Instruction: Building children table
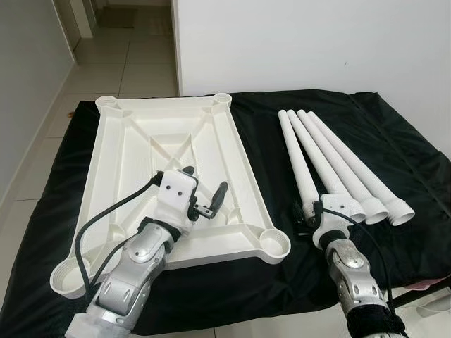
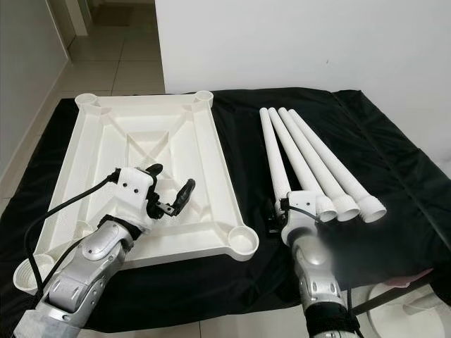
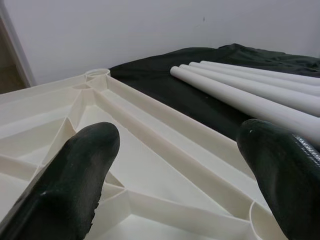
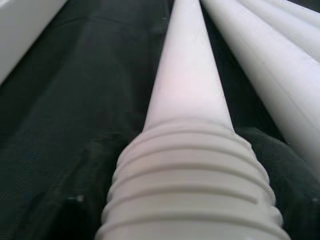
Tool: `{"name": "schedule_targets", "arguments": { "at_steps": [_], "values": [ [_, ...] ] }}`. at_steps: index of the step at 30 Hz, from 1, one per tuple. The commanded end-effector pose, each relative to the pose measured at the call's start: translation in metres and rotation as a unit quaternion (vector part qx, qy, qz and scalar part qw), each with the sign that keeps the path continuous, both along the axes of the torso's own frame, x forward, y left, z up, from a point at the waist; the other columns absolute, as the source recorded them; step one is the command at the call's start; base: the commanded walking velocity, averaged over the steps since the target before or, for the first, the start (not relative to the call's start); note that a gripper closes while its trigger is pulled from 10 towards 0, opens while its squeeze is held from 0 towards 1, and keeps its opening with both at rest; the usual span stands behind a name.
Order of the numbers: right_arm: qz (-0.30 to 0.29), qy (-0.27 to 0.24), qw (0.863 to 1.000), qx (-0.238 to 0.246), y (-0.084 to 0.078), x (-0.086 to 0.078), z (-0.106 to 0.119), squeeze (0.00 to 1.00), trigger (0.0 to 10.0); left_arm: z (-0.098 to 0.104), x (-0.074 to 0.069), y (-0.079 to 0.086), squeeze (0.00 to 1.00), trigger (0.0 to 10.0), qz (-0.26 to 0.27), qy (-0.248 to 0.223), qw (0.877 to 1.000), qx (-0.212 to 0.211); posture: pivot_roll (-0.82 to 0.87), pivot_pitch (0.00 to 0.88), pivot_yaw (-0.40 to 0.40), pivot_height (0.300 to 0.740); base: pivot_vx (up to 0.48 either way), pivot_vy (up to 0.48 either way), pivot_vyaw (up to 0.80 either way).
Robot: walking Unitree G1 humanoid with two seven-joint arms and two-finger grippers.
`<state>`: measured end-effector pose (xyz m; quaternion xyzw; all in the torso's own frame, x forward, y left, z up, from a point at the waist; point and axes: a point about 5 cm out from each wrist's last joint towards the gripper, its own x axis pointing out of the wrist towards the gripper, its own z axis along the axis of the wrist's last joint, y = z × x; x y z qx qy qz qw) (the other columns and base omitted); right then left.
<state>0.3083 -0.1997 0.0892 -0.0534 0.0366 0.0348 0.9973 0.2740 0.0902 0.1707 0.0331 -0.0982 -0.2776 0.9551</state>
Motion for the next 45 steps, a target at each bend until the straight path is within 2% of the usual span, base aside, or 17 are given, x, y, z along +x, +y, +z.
{"name": "schedule_targets", "arguments": {
  "at_steps": [1, 2, 11, 17, 18, 20, 22, 24, 26, 32, 34, 36, 37, 41, 42, 43, 45],
  "values": [
    [0.009, 0.017, 1.0, 0.001, -0.001, -0.001, -0.006, 0.0, 0.6, -0.003, -0.004, -0.009, 0.0, 10.0, -0.078, 0.01, 0.997, 0.017, -0.03, 0.045, -0.018, 0.74, 0.0, 0.0, 0.0],
    [0.018, 0.023, 1.0, 0.002, 0.001, -0.001, -0.008, 0.0, 0.0, -0.002, -0.004, -0.009, 0.0, 10.0, -0.079, 0.012, 0.997, 0.018, -0.03, 0.044, -0.019, 0.74, 0.0, 0.0, 0.0],
    [0.037, 0.038, 0.998, 0.035, 0.006, 0.001, -0.014, 0.0, 0.0, -0.003, -0.007, -0.013, 0.0, 10.0, -0.107, 0.033, 0.993, 0.021, -0.03, 0.05, -0.022, 0.74, 0.0, 0.0, 0.0],
    [0.035, 0.027, 0.999, 0.026, 0.004, 0.003, -0.012, 0.0, 0.0, -0.004, -0.008, -0.016, 0.0, 10.0, -0.119, 0.042, 0.992, 0.018, -0.03, 0.05, -0.021, 0.74, 0.0, 0.0, 0.0],
    [0.036, 0.013, 0.999, 0.022, 0.004, 0.004, -0.008, 0.0, 10.0, -0.005, -0.007, -0.017, 0.0, 10.0, -0.12, 0.057, 0.991, 0.017, -0.03, 0.05, -0.021, 0.74, 0.0, 0.0, 0.0],
    [0.037, 0.003, 0.999, 0.02, 0.004, 0.005, -0.006, 0.0, 10.0, -0.006, -0.007, -0.018, 0.0, 10.0, -0.12, 0.069, 0.99, 0.017, -0.03, 0.05, -0.021, 0.74, 0.0, 0.0, 0.0],
    [0.038, -0.05, 0.998, 0.011, 0.005, 0.006, 0.009, 0.0, 10.0, -0.008, -0.005, -0.02, 0.0, 10.0, -0.134, 0.103, 0.985, 0.018, -0.03, 0.047, -0.02, 0.74, 0.0, 0.0, 0.0],
    [0.038, -0.05, 0.998, 0.011, 0.005, 0.006, 0.009, 0.0, 10.0, -0.008, -0.005, -0.02, 0.0, 10.0, -0.134, 0.103, 0.985, 0.018, -0.03, 0.047, -0.02, 0.74, 0.0, 0.0, 0.0],
    [0.032, -0.103, 0.994, 0.004, 0.008, 0.008, 0.027, 0.0, 10.0, -0.004, 0.001, -0.018, 0.0, 10.0, -0.141, 0.122, 0.982, 0.0, -0.04, 0.043, -0.019, 0.74, 0.0, 0.0, 0.0],
    [0.033, -0.162, 0.986, -0.019, 0.013, 0.01, 0.047, 0.0, 10.0, 0.011, 0.011, -0.015, 0.0, 10.0, -0.158, 0.131, 0.978, -0.029, -0.03, 0.04, -0.022, 0.74, 0.0, 0.0, 0.0],
    [0.055, -0.196, 0.979, -0.019, 0.02, 0.01, 0.059, 0.0, 10.0, 0.024, 0.015, -0.016, 0.0, 10.0, -0.188, 0.143, 0.969, -0.065, -0.04, 0.036, -0.02, 0.74, 0.0, 0.0, 0.0],
    [0.062, -0.204, 0.977, -0.017, 0.022, 0.01, 0.062, 0.0, 10.0, 0.028, 0.016, -0.017, 0.0, 10.0, -0.198, 0.145, 0.966, -0.074, -0.04, 0.035, -0.021, 0.74, 0.0, 0.0, 0.0],
    [0.083, -0.223, 0.971, -0.016, 0.028, 0.009, 0.068, 0.0, 10.0, 0.034, 0.015, -0.02, 0.0, 10.0, -0.226, 0.159, 0.957, -0.093, -0.04, 0.035, -0.021, 0.74, 0.0, 0.0, 0.0],
    [0.097, -0.231, 0.968, -0.02, 0.033, 0.008, 0.07, 0.0, 10.0, 0.037, 0.015, -0.021, 0.0, 10.0, -0.24, 0.163, 0.952, -0.097, -0.03, 0.033, -0.022, 0.74, 0.0, 0.0, 0.0],
    [0.143, -0.25, 0.956, -0.056, 0.05, 0.003, 0.072, 0.0, 10.0, 0.043, 0.015, -0.024, 0.0, 10.0, -0.276, 0.188, 0.935, -0.123, -0.04, 0.03, -0.015, 0.74, 0.0, 0.0, 0.0],
    [0.143, -0.25, 0.956, -0.056, 0.05, 0.003, 0.072, 0.0, 10.0, 0.043, 0.015, -0.024, 0.0, 10.0, -0.276, 0.188, 0.935, -0.123, -0.04, 0.03, -0.015, 0.74, 0.0, 0.0, 0.0],
    [0.175, -0.258, 0.946, -0.085, 0.062, -0.002, 0.069, 0.0, 10.0, 0.046, 0.018, -0.024, 0.0, 10.0, -0.288, 0.205, 0.924, -0.146, -0.04, 0.027, -0.014, 0.74, 0.0, 0.0, 0.0]
  ]
}}
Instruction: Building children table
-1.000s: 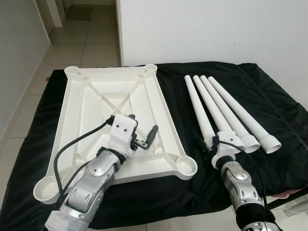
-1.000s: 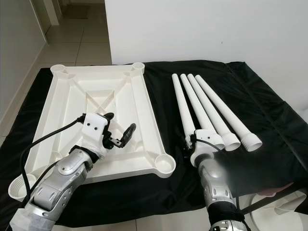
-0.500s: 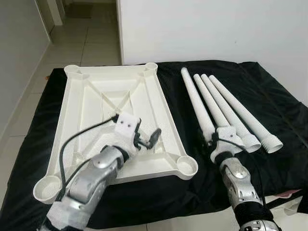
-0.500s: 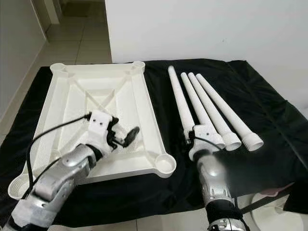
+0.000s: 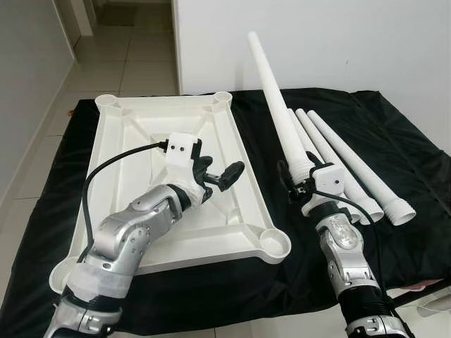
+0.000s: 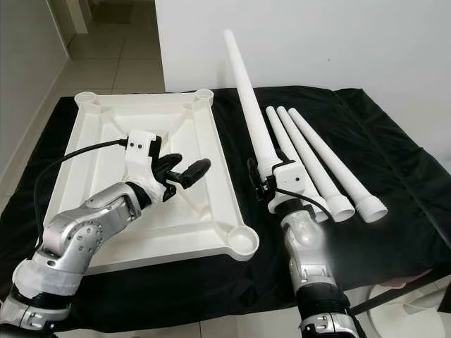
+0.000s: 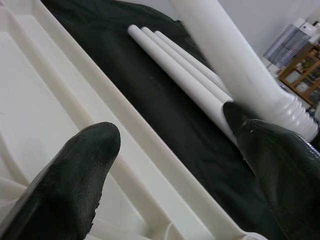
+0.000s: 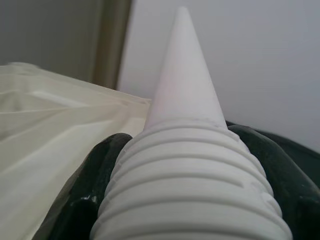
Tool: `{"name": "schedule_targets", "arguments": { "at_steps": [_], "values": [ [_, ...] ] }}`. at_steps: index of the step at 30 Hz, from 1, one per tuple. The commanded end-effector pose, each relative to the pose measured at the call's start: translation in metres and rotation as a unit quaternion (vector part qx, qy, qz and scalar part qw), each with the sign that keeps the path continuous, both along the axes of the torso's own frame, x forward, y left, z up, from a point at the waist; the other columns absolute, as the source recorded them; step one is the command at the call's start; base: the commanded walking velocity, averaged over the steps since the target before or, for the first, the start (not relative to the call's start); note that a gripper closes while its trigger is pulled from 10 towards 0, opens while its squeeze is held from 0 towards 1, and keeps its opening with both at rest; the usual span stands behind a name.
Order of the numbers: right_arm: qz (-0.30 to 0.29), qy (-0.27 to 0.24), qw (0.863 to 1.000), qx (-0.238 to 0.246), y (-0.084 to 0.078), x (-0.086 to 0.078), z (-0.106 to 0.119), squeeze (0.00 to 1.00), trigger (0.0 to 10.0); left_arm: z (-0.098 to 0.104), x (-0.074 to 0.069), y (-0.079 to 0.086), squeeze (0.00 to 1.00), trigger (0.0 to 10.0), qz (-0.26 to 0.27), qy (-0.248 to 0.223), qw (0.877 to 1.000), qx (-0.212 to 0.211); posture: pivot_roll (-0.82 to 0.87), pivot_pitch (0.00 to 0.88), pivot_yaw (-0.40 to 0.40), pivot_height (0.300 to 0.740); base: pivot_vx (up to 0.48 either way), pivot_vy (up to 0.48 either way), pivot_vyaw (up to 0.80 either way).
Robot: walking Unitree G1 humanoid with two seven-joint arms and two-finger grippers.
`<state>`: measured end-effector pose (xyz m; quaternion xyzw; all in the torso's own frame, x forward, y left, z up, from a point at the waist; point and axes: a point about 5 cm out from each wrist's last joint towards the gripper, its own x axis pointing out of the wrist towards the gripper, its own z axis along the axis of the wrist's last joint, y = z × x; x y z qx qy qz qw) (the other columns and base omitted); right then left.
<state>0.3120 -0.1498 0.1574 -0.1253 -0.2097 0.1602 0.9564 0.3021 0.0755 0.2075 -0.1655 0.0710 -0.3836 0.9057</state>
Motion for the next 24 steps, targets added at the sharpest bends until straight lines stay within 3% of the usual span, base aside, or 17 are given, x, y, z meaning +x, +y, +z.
{"name": "schedule_targets", "arguments": {
  "at_steps": [1, 10, 20, 24],
  "values": [
    [0.029, -0.021, 0.999, -0.029, 0.012, -0.006, 0.001, 0.0, 10.0, 0.009, -0.01, -0.009, 0.0, 10.0, -0.153, -0.021, 0.987, -0.055, -0.04, 0.027, -0.014, 0.74, 0.0, 0.0, 0.0],
    [0.086, -0.04, 0.991, -0.093, 0.037, -0.014, -0.006, 0.0, 10.0, 0.013, 0.005, -0.011, 0.0, 10.0, -0.156, 0.062, 0.979, -0.117, -0.04, 0.025, -0.016, 0.74, 0.0, 0.0, 0.0],
    [0.113, -0.052, 0.986, -0.114, 0.05, -0.019, -0.008, 0.0, 10.0, 0.017, 0.018, -0.015, 0.0, 10.0, -0.142, 0.102, 0.976, -0.129, -0.04, 0.027, -0.014, 0.74, 0.0, 0.0, 0.0],
    [0.125, -0.06, 0.982, -0.125, 0.057, -0.026, -0.012, 0.0, 10.0, 0.02, 0.034, -0.014, 0.0, 10.0, -0.104, 0.133, 0.975, -0.146, -0.04, 0.031, -0.012, 0.74, 0.0, 0.0, 0.0]
  ]
}}
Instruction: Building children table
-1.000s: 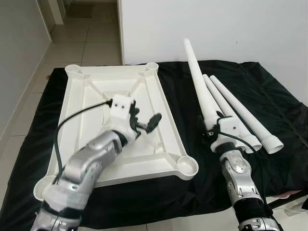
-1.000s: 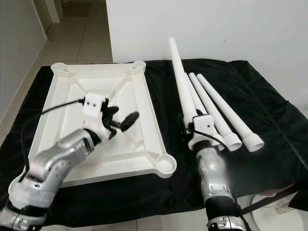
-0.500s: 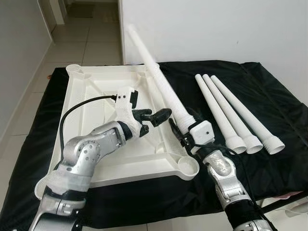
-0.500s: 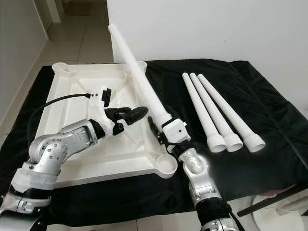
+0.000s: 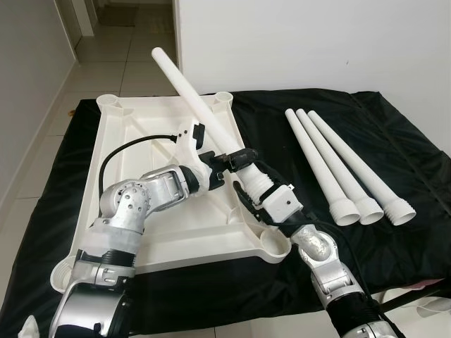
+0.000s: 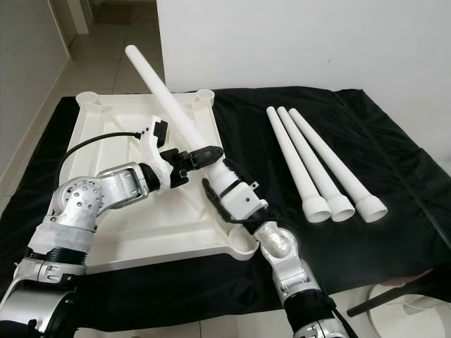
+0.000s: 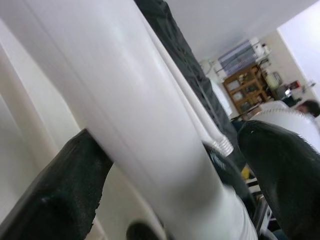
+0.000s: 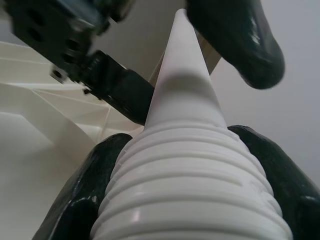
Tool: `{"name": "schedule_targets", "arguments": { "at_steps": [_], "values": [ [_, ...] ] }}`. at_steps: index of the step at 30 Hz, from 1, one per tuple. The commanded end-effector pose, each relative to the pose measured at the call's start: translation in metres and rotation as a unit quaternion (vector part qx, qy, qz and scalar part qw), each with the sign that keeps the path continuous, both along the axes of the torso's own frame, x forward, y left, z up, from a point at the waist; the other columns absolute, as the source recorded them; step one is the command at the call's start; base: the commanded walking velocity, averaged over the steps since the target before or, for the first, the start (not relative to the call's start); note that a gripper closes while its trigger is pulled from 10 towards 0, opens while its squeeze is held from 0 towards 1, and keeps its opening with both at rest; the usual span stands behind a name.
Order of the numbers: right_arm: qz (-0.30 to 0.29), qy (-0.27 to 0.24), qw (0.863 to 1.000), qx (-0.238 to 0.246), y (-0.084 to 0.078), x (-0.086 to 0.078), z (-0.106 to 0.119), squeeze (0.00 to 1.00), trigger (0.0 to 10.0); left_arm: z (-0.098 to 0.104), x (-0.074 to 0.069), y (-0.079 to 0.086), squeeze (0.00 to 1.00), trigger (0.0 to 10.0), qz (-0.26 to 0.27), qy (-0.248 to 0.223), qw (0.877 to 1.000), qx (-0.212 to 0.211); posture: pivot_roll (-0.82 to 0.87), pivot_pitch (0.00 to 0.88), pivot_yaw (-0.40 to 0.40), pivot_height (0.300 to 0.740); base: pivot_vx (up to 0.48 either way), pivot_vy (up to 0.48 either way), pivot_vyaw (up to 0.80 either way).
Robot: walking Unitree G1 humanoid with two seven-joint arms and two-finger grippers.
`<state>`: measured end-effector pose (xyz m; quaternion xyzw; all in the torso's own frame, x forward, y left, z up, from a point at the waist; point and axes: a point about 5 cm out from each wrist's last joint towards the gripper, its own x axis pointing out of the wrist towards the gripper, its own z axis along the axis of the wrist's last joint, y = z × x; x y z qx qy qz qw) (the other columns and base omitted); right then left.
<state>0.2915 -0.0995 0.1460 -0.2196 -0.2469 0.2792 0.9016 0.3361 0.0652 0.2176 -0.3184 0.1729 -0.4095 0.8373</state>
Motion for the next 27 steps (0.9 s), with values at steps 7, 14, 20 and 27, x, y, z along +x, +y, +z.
{"name": "schedule_targets", "arguments": {
  "at_steps": [7, 14, 20, 27],
  "values": [
    [0.031, -0.023, 0.999, -0.035, 0.01, -0.015, -0.008, 0.0, 10.0, 0.021, 0.031, 0.016, 0.0, 10.0, 0.032, 0.038, 0.995, -0.088, -0.05, 0.037, -0.01, 0.74, 0.0, 0.0, 0.0],
    [0.033, -0.032, 0.998, -0.044, 0.009, -0.02, -0.01, 0.0, 10.0, 0.029, 0.053, 0.041, 0.0, 10.0, 0.101, 0.061, 0.988, -0.097, -0.05, 0.041, -0.006, 0.74, 0.0, 0.0, 0.0],
    [0.025, -0.031, 0.998, -0.042, 0.007, -0.019, -0.011, 0.0, 10.0, 0.034, 0.062, 0.058, 0.0, 0.0, 0.137, 0.048, 0.985, -0.088, -0.05, 0.042, -0.003, 0.74, 0.0, 0.0, 0.0],
    [0.018, -0.035, 0.998, -0.038, 0.008, -0.018, -0.011, 0.0, 10.0, 0.035, 0.066, 0.06, 0.0, 0.0, 0.142, 0.05, 0.985, -0.089, -0.05, 0.042, -0.003, 0.74, 0.0, 0.0, 0.0]
  ]
}}
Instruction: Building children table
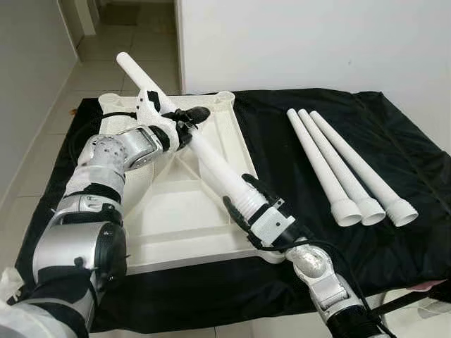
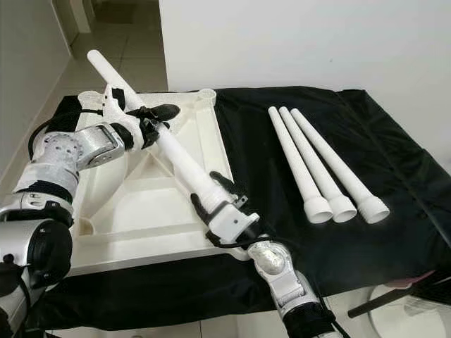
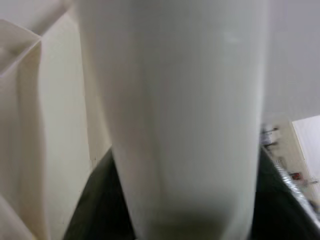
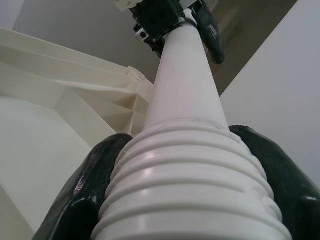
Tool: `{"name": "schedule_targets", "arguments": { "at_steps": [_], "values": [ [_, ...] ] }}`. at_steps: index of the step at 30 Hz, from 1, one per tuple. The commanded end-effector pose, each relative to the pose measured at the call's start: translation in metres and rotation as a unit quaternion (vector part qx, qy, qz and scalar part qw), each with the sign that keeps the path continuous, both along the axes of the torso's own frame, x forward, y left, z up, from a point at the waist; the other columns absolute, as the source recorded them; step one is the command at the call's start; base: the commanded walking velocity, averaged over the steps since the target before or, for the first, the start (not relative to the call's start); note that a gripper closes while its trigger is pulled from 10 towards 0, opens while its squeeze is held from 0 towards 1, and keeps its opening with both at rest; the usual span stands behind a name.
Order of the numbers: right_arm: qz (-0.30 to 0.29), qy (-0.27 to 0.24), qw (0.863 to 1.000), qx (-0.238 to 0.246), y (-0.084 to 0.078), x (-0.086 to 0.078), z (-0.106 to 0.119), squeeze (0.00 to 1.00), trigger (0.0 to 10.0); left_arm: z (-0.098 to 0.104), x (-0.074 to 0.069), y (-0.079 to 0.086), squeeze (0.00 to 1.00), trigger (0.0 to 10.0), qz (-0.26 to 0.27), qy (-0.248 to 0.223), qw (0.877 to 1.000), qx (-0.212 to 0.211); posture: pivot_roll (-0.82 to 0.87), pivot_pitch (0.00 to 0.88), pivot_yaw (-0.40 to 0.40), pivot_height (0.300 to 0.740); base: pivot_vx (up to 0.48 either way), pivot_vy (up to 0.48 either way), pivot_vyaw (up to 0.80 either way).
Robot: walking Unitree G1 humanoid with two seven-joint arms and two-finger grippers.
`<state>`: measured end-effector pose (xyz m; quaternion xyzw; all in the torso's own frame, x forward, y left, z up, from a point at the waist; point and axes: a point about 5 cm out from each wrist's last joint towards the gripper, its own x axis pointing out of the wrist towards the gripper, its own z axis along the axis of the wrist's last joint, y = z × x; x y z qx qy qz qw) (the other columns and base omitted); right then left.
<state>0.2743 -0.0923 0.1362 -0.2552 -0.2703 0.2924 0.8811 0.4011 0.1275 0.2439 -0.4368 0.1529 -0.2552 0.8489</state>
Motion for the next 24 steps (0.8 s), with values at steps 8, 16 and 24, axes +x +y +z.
{"name": "schedule_targets", "arguments": {
  "at_steps": [8, 16, 24],
  "values": [
    [-0.018, -0.012, 0.999, 0.025, -0.004, 0.004, 0.005, 0.91, 10.0, 0.013, 0.003, 0.002, 0.0, 0.0, -0.011, -0.032, 0.999, -0.014, -0.04, 0.031, -0.004, 0.74, 0.0, 0.0, 0.0],
    [-0.025, 0.025, 0.994, 0.107, -0.008, 0.009, 0.009, 1.0, 10.0, 0.031, 0.005, 0.004, 0.0, 10.0, -0.001, -0.048, 0.998, -0.032, -0.04, 0.018, -0.007, 0.74, 0.0, 0.0, 0.0],
    [-0.06, 0.067, 0.982, 0.168, -0.017, 0.017, 0.01, 1.0, 10.0, 0.068, 0.002, 0.009, 0.0, 10.0, 0.029, -0.147, 0.989, 0.009, -0.04, 0.016, -0.016, 0.74, 0.0, 0.0, 0.0]
  ]
}}
